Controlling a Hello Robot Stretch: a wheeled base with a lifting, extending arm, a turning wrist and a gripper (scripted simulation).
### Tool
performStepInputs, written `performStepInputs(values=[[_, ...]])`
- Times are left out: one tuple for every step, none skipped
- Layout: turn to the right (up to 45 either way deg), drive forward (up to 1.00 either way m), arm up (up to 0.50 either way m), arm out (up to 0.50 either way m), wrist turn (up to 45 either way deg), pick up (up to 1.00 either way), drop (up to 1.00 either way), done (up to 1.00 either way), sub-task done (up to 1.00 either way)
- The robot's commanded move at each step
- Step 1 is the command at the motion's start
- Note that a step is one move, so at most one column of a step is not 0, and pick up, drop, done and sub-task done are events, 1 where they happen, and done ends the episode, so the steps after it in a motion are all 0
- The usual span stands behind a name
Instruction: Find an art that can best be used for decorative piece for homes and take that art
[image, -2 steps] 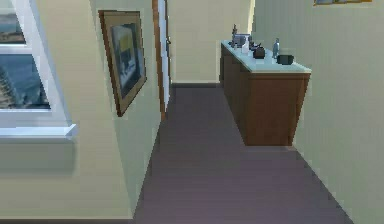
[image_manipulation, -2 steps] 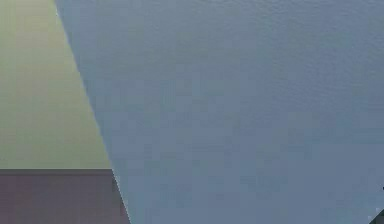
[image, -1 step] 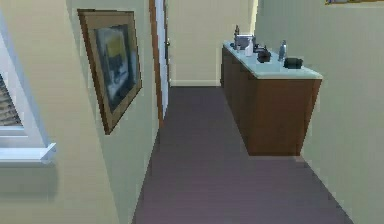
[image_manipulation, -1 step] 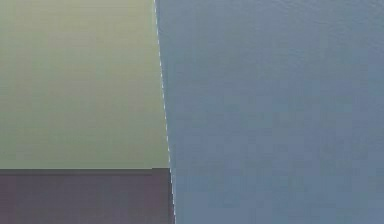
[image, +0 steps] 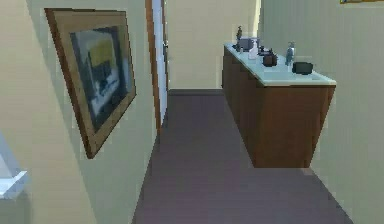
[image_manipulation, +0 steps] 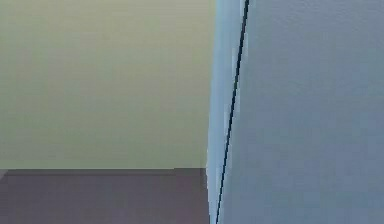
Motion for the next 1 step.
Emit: performStepInputs(values=[[0.0,1.0,0.0,0.0,0.0,0.0,0.0,0.0,0.0]])
